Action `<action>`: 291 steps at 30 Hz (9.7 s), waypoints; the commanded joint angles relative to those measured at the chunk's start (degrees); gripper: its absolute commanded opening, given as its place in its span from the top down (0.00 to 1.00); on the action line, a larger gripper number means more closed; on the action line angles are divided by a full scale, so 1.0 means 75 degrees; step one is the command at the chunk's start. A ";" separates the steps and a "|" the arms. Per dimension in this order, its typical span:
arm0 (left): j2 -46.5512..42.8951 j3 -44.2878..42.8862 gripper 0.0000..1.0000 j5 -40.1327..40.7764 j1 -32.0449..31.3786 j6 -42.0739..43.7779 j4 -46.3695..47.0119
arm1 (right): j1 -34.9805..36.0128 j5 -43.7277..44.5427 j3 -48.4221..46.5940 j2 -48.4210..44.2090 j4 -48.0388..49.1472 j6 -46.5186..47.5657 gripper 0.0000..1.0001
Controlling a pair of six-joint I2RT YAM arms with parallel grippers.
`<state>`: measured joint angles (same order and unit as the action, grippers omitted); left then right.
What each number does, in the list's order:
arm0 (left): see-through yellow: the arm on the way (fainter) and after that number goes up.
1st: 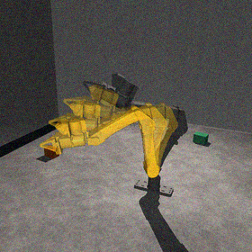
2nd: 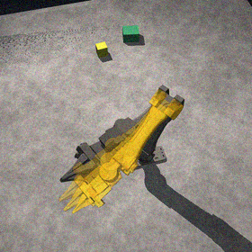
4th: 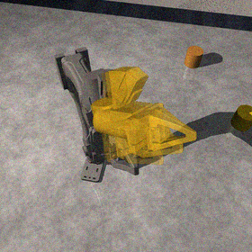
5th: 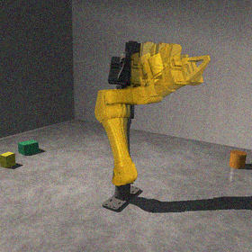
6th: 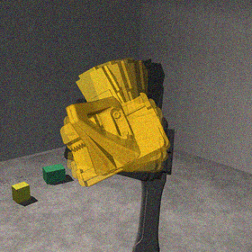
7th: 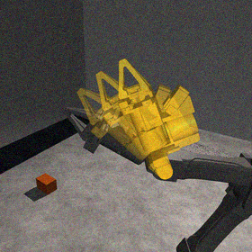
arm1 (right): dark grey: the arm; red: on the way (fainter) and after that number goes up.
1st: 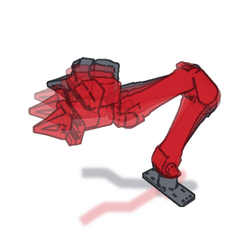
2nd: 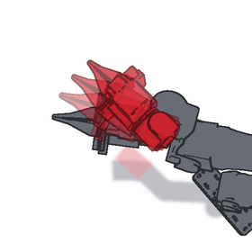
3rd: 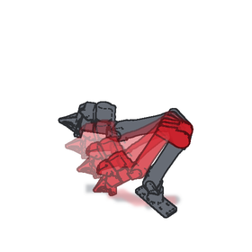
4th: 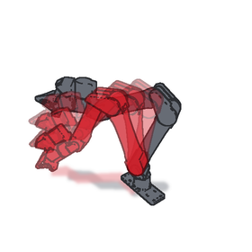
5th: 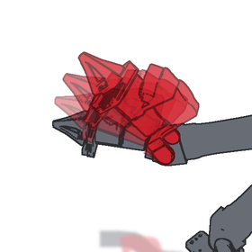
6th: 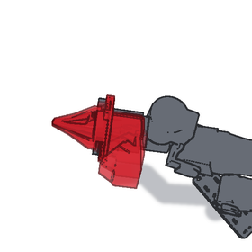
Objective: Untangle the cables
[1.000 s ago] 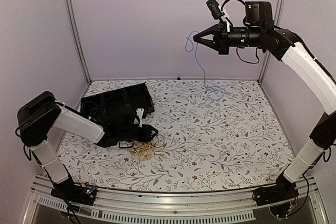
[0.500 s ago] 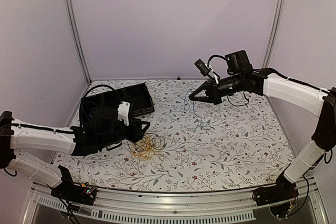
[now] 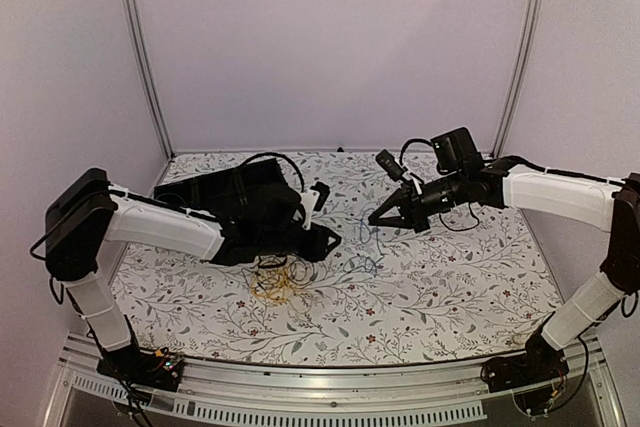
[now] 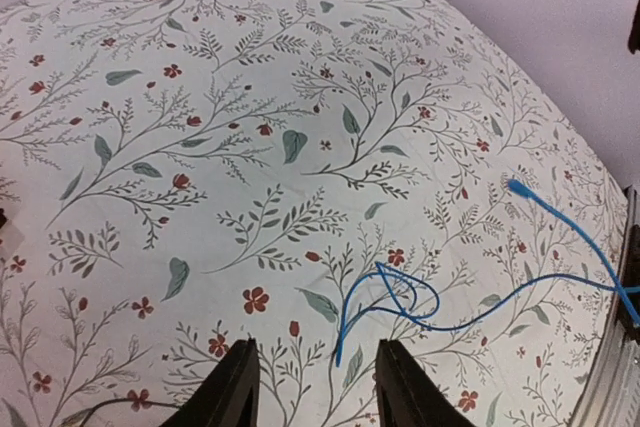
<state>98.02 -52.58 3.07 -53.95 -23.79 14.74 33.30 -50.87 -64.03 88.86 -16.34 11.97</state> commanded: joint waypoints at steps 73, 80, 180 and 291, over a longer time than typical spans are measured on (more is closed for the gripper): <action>-0.6207 0.1494 1.00 0.1549 0.5155 0.0210 -0.4527 | -0.1684 0.3378 0.1249 -0.0412 0.0774 0.0447 1.00; -0.6156 0.1421 1.00 0.1427 0.5285 0.0321 -0.4724 | -0.1694 0.3238 0.1242 -0.0324 0.0753 0.0435 1.00; 0.0908 -0.2769 0.55 -0.0467 0.0450 0.3764 -0.4495 | -0.0537 0.2056 -0.1188 0.1054 -0.1478 0.1950 0.61; 0.2770 -0.3555 0.52 -0.0844 0.1021 0.4640 -0.3193 | -0.1363 0.3782 -0.1016 0.1699 -0.1573 0.2740 0.63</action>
<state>115.63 -75.33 -2.76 -45.93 11.62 -9.06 23.42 -22.79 -71.70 100.73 -28.27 32.12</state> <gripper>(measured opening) 0.495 0.368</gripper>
